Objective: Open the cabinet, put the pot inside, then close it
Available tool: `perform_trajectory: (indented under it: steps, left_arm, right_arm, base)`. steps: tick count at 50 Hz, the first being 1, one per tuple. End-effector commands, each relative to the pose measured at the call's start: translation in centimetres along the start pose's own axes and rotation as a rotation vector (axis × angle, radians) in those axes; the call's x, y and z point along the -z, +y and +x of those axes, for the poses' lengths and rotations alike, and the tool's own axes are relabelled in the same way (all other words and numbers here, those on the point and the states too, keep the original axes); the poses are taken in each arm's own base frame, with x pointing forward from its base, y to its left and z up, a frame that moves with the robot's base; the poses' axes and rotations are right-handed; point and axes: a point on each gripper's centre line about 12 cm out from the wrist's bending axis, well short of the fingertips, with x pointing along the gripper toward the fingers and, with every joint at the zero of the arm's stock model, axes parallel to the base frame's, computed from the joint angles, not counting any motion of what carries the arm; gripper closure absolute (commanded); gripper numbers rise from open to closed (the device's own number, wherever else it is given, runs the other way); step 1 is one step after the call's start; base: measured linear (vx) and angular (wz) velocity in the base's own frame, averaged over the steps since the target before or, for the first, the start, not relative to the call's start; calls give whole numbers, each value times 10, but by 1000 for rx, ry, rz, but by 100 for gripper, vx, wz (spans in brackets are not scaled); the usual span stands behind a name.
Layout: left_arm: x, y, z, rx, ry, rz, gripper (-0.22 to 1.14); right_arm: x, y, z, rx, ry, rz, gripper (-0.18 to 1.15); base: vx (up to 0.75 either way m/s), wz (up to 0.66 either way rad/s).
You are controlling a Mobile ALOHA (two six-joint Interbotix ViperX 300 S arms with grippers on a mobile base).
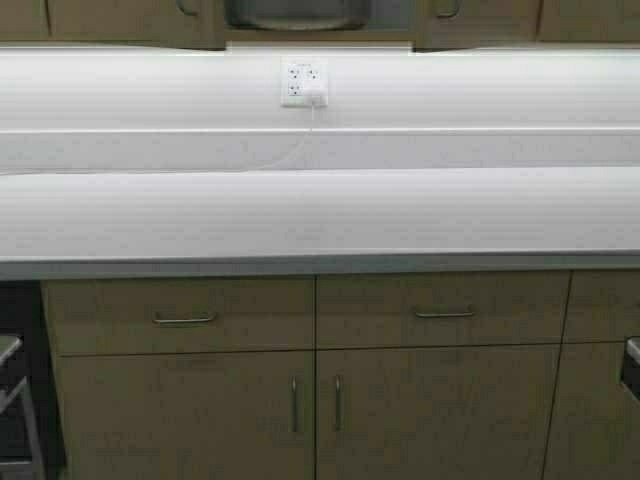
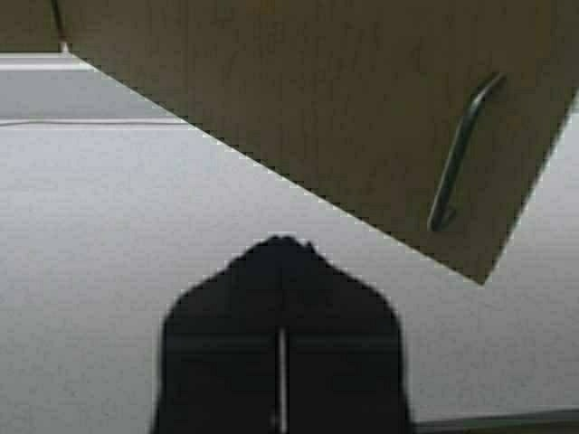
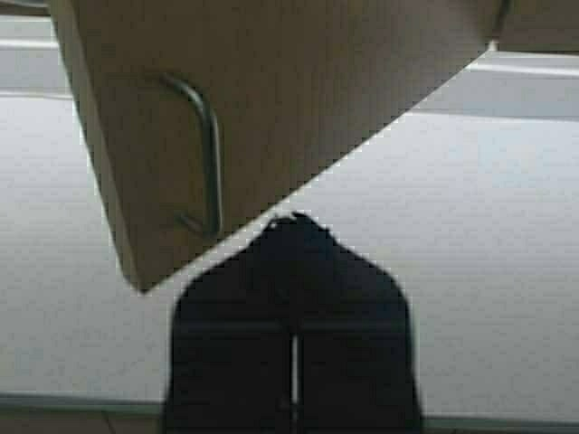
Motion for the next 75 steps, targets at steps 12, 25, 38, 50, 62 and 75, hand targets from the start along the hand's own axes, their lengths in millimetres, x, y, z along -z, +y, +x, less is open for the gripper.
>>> perform_trajectory:
  steps: [12, 25, 38, 50, 62, 75]
  left_arm:
    - [-35, -64, -11, 143, -101, 125, 88]
    - [-58, -111, 20, 237, -145, 123, 88]
    - [-73, -128, 60, 271, -147, 74, 89]
    - [-53, -116, 23, 249, -146, 84, 89]
    - [-38, -108, -18, 250, -142, 79, 89]
    - [-14, -104, -50, 251, -146, 71, 89]
  right_arm:
    - [7, 21, -45, -65, -22, 35, 90]
    - [11, 20, -63, -68, -29, 50, 90]
    - [16, 22, -63, -72, -16, 54, 90]
    - [-2, 38, -58, -121, -73, 42, 90]
    - [-58, 66, -45, -183, -169, 61, 90]
    - [-89, 94, 1, -177, -89, 72, 90]
  base:
    - [14, 3]
    - [19, 1]
    - [14, 3]
    - [12, 7]
    - [17, -3]
    - [17, -2]
